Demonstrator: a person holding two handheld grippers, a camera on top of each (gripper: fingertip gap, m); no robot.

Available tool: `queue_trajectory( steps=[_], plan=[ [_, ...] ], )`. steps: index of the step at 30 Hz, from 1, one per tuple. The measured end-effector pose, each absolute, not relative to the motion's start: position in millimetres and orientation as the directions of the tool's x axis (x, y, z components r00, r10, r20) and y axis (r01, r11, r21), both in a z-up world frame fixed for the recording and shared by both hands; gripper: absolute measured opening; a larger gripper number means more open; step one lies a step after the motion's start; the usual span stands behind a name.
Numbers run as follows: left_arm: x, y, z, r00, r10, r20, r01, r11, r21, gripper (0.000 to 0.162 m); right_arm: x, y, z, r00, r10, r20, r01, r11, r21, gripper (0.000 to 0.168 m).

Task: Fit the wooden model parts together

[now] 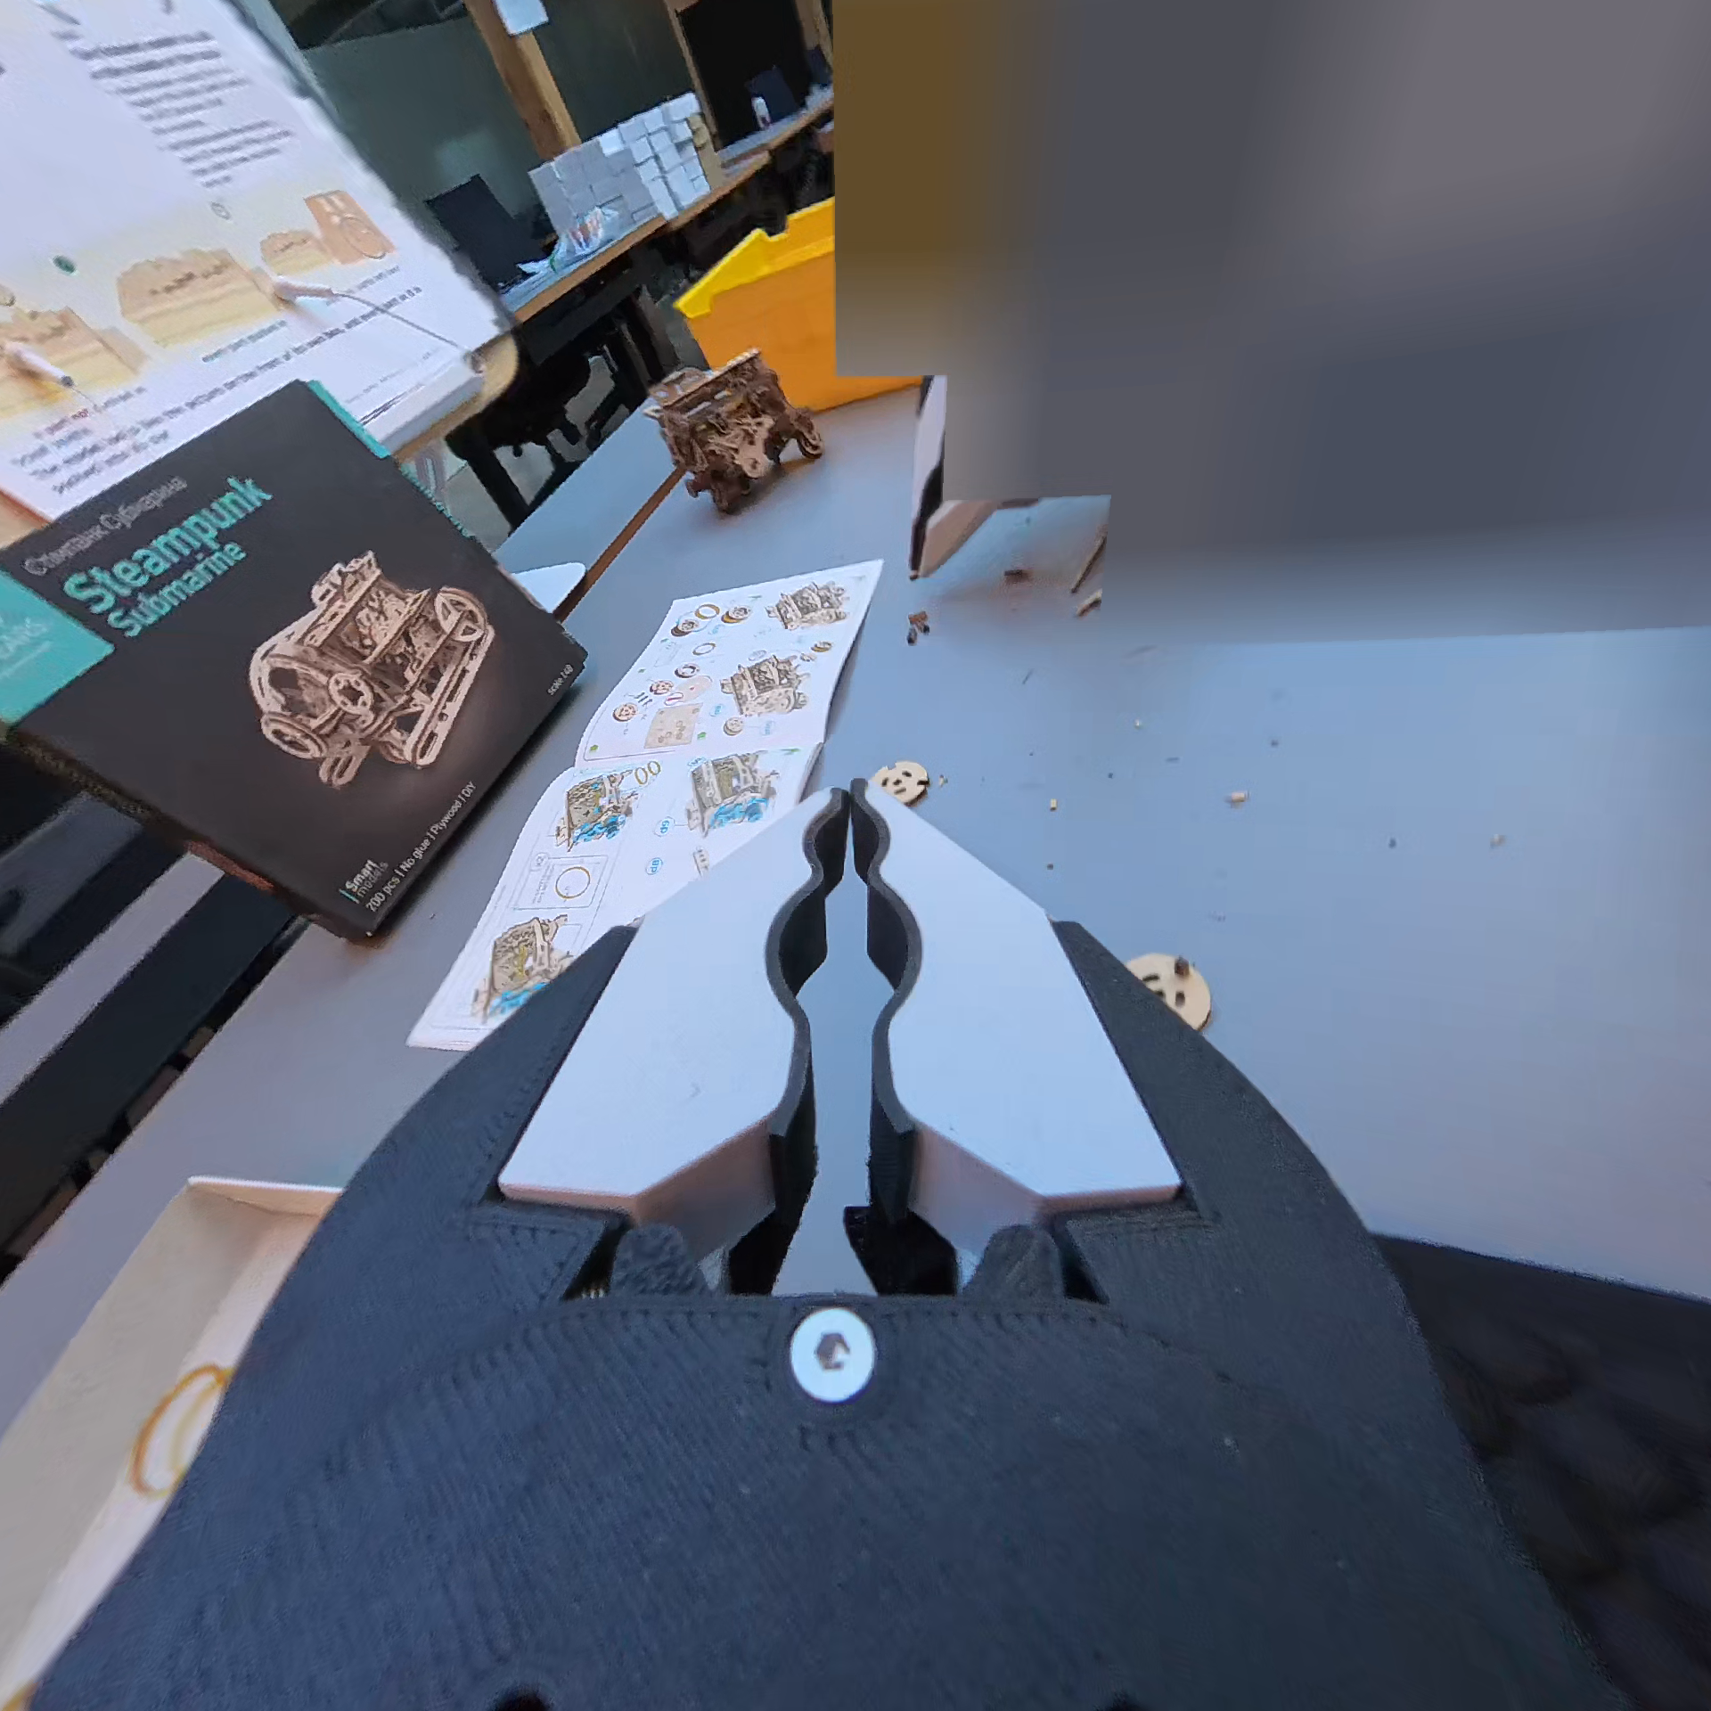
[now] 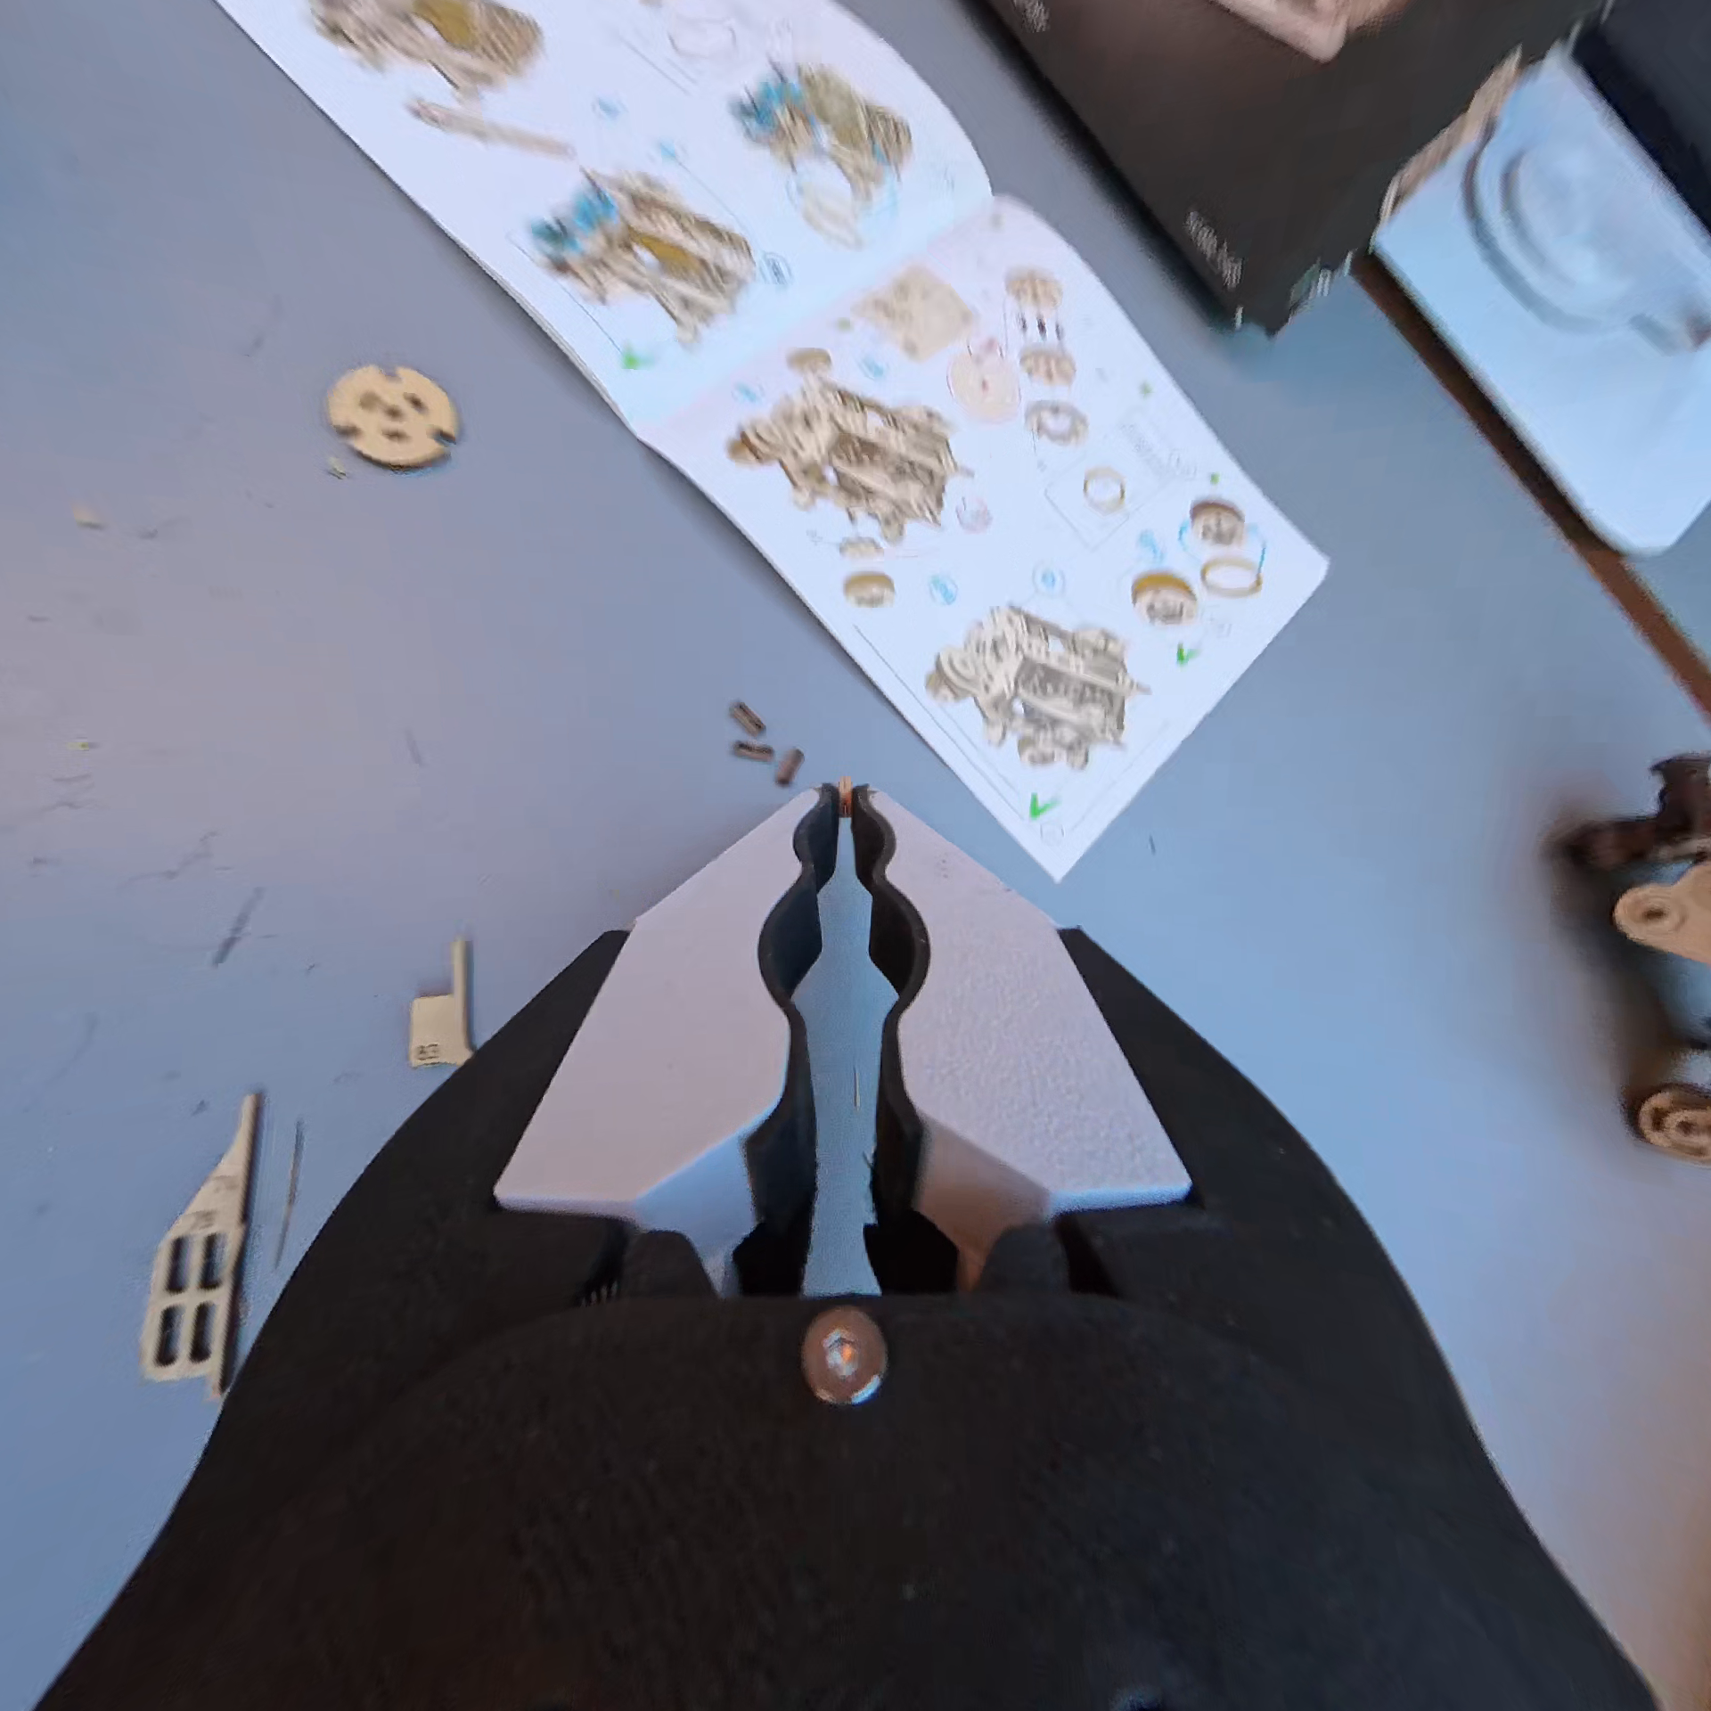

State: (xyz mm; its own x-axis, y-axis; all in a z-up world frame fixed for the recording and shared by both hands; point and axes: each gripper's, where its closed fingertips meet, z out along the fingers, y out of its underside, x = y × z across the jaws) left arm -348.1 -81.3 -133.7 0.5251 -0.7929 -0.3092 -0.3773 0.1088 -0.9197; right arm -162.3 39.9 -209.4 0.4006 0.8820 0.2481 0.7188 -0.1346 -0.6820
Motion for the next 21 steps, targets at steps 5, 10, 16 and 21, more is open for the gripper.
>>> queue_trajectory(
  steps=[5,10,16,21],
  plan=[
    [-340.9,-85.9,-133.2,0.485,-0.853,0.192,-0.133,-0.289,-0.948,0.001,-236.5,-54.3,-134.3,0.016,0.890,0.455,0.419,0.407,-0.812,0.001],
    [-333.3,-96.6,-133.1,0.339,-0.819,0.463,-0.026,-0.500,-0.866,0.012,-292.3,-106.5,-145.2,-0.192,0.751,0.632,0.368,0.652,-0.663,0.002],
    [-329.9,-100.0,-149.9,0.312,-0.777,0.548,-0.082,-0.596,-0.799,0.009,-315.5,-101.8,-166.5,-0.269,0.669,0.692,0.386,0.734,-0.559,0.001],
    [-324.3,-98.0,-157.3,0.326,-0.771,0.546,-0.106,-0.604,-0.790,0.013,-317.3,-101.6,-165.5,-0.258,0.653,0.712,0.381,0.746,-0.546,0.002]
  ],
)
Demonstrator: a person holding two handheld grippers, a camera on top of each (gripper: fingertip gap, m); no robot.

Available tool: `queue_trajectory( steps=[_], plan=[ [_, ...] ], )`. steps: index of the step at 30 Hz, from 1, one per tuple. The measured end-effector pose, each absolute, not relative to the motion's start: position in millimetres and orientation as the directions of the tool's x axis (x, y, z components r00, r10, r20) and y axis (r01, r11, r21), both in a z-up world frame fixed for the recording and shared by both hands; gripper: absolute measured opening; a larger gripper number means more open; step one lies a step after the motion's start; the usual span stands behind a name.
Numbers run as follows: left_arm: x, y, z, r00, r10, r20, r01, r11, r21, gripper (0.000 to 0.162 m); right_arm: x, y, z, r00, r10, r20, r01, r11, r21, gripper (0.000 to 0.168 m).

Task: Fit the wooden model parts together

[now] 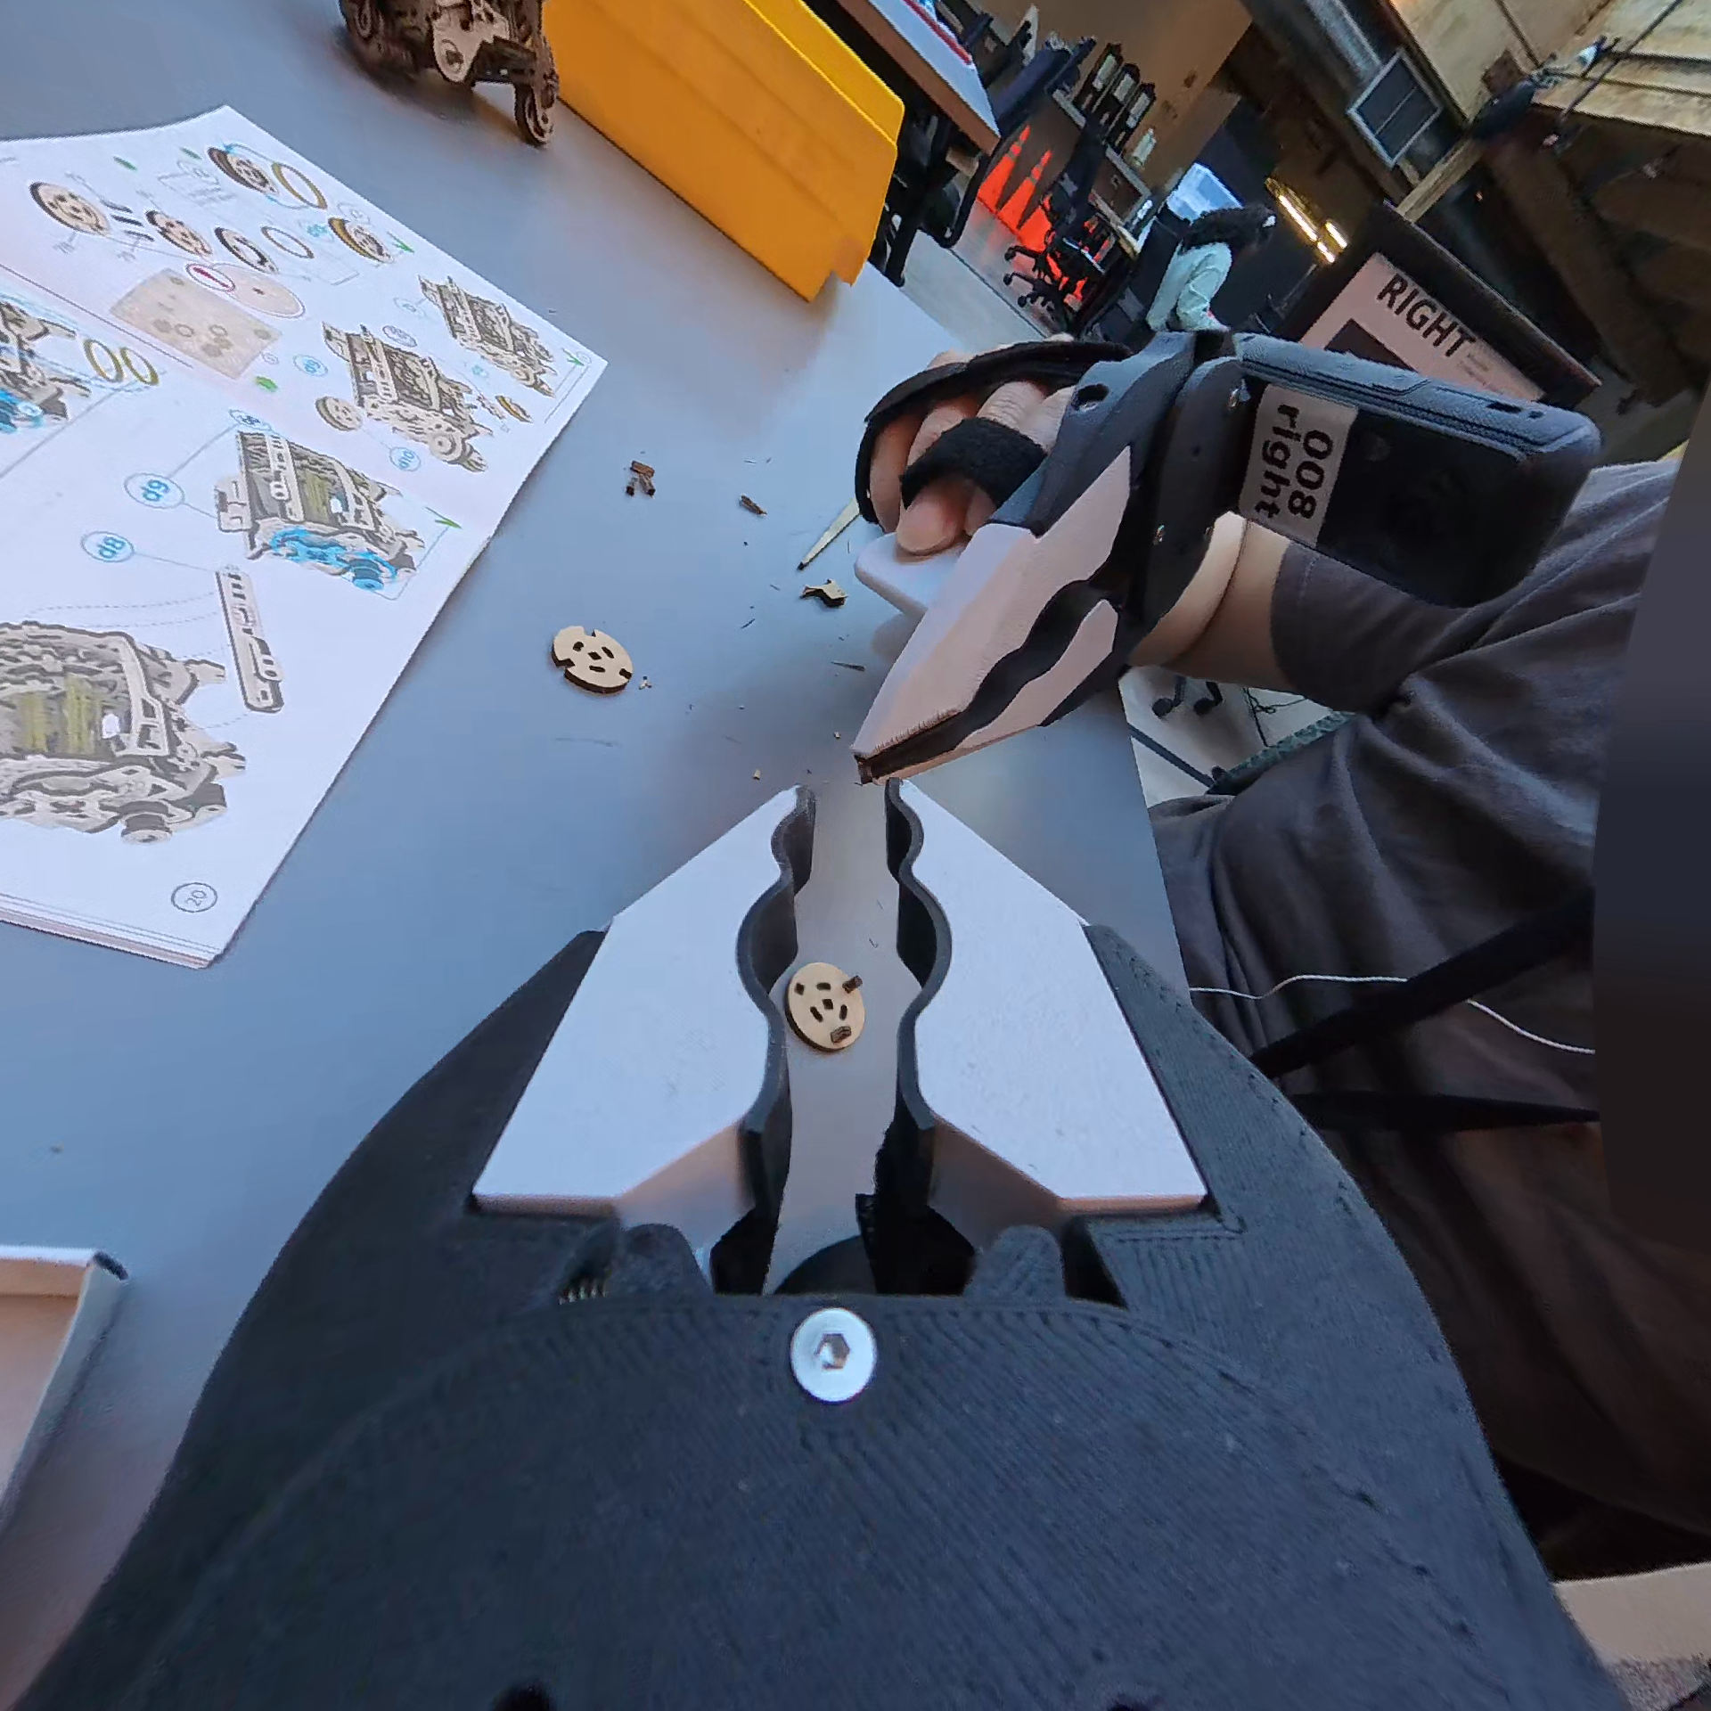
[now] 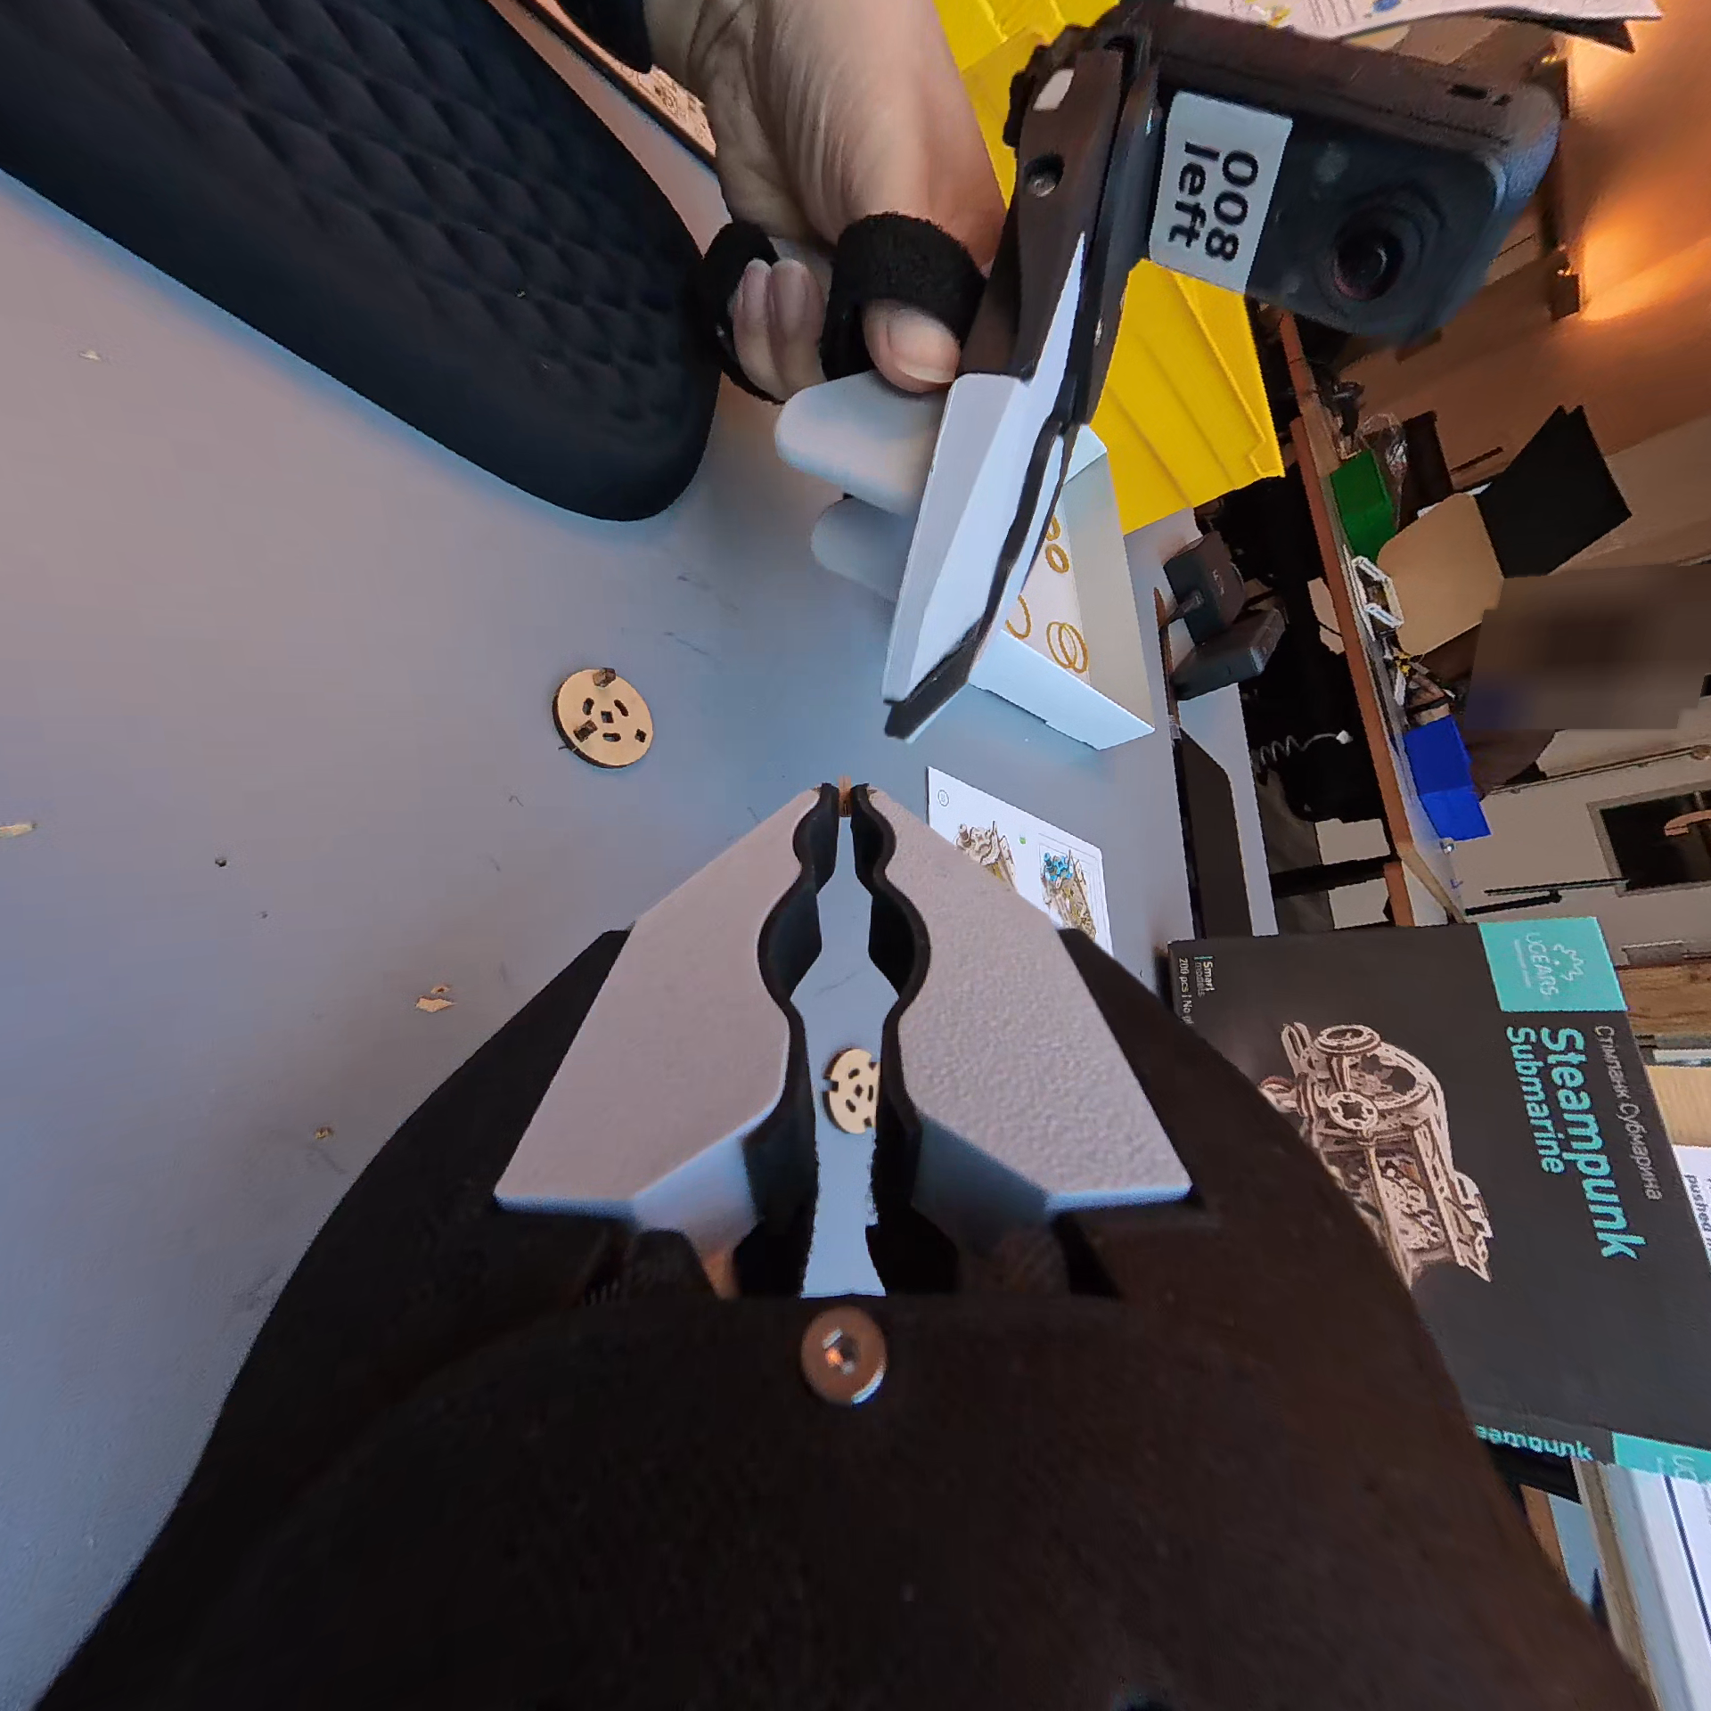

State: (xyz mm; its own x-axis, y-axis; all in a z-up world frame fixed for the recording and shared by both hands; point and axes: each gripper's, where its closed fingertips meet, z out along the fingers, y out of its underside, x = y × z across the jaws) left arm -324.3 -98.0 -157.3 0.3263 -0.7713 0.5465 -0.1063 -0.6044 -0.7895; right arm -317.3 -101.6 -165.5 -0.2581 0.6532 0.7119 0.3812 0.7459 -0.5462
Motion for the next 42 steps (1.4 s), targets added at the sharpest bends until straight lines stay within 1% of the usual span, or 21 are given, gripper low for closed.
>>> queue_trajectory(
  steps=[3,5,8,10,13,15,16,17,18,19,20,21,22,23,25,27,30,33,37,39,42],
  plan=[
    [-315.6,-99.3,-159.4,0.323,-0.780,0.536,-0.125,-0.597,-0.793,0.015,-319.2,-103.5,-161.5,-0.251,0.639,0.727,0.374,0.756,-0.537,0.002],
    [-310.3,-100.9,-160.7,0.326,-0.799,0.505,-0.154,-0.572,-0.806,0.010,-319.4,-105.6,-161.0,-0.256,0.630,0.733,0.369,0.765,-0.528,0.002],
    [-306.5,-103.5,-161.7,0.338,-0.817,0.467,-0.191,-0.546,-0.816,0.007,-318.5,-106.0,-161.2,-0.261,0.617,0.742,0.379,0.773,-0.509,0.002],
    [-305.5,-104.7,-157.9,0.331,-0.829,0.450,-0.190,-0.526,-0.829,0.001,-318.1,-105.8,-158.9,-0.256,0.598,0.759,0.376,0.785,-0.492,0.002],
    [-305.5,-104.3,-156.6,0.337,-0.840,0.425,-0.196,-0.505,-0.841,0.001,-318.2,-104.9,-157.4,-0.242,0.589,0.771,0.375,0.790,-0.485,0.002],
    [-306.3,-104.2,-154.5,0.334,-0.849,0.410,-0.194,-0.487,-0.851,0.000,-319.0,-104.7,-155.2,-0.224,0.602,0.766,0.367,0.781,-0.506,0.002],
    [-306.8,-103.1,-151.9,0.335,-0.858,0.389,-0.188,-0.465,-0.865,0.000,-319.3,-102.8,-152.9,-0.210,0.627,0.750,0.365,0.762,-0.535,0.003],
    [-307.2,-101.9,-149.0,0.339,-0.871,0.355,-0.185,-0.432,-0.883,0.000,-319.0,-98.8,-149.3,-0.183,0.675,0.715,0.368,0.721,-0.587,0.006],
    [-306.8,-102.3,-145.4,0.335,-0.889,0.313,-0.187,-0.389,-0.902,0.000,-317.3,-96.6,-144.7,-0.161,0.747,0.645,0.361,0.653,-0.666,0.010],
    [-305.2,-104.7,-140.0,0.319,-0.909,0.268,-0.184,-0.337,-0.923,0.000,-315.3,-99.4,-139.0,-0.162,0.835,0.526,0.330,0.548,-0.768,0.010],
    [-303.2,-106.8,-132.8,0.307,-0.925,0.223,-0.171,-0.285,-0.943,0.000,-313.2,-100.7,-131.4,-0.160,0.919,0.361,0.302,0.394,-0.868,0.010],
    [-301.5,-108.5,-124.7,0.300,-0.936,0.183,-0.149,-0.236,-0.960,0.000,-311.3,-100.8,-122.8,-0.164,0.971,0.173,0.273,0.213,-0.938,0.015],
    [-300.1,-110.3,-118.2,0.295,-0.944,0.150,-0.132,-0.196,-0.972,0.000,-307.8,-105.4,-114.6,-0.216,0.976,0.006,0.241,0.059,-0.969,0.017],
    [-299.6,-110.9,-114.2,0.300,-0.947,0.117,-0.128,-0.161,-0.979,0.000,-303.6,-110.0,-106.8,-0.277,0.955,-0.111,0.212,-0.052,-0.976,0.017],
    [-299.9,-111.7,-111.2,0.313,-0.949,0.049,-0.140,-0.097,-0.985,0.000,-297.9,-108.0,-95.8,-0.310,0.928,-0.206,0.160,-0.163,-0.974,0.013],
    [-299.4,-113.8,-109.2,0.311,-0.950,0.006,-0.146,-0.054,-0.988,0.000,-296.6,-106.3,-96.5,-0.300,0.934,-0.194,0.165,-0.150,-0.975,0.009],
    [-298.4,-116.0,-107.6,0.303,-0.953,-0.018,-0.146,-0.028,-0.989,0.000,-300.7,-114.4,-102.7,-0.310,0.937,-0.159,0.200,-0.100,-0.975,0.013],
    [-297.7,-117.8,-107.1,0.293,-0.956,-0.021,-0.144,-0.023,-0.989,0.000,-305.2,-113.3,-105.4,-0.273,0.957,-0.099,0.200,-0.044,-0.979,0.009],
    [-297.4,-118.3,-106.0,0.293,-0.956,-0.023,-0.142,-0.020,-0.990,0.001,-306.8,-113.7,-105.6,-0.270,0.955,-0.119,0.212,-0.062,-0.975,0.008],
    [-296.9,-118.4,-106.8,0.291,-0.956,-0.021,-0.144,-0.022,-0.989,0.001,-306.5,-114.6,-104.3,-0.275,0.954,-0.117,0.202,-0.062,-0.977,0.003],
    [-296.0,-118.5,-107.4,0.290,-0.957,-0.024,-0.146,-0.019,-0.989,0.001,-306.5,-115.7,-106.3,-0.284,0.951,-0.122,0.213,-0.062,-0.975,0.002]
  ],
)
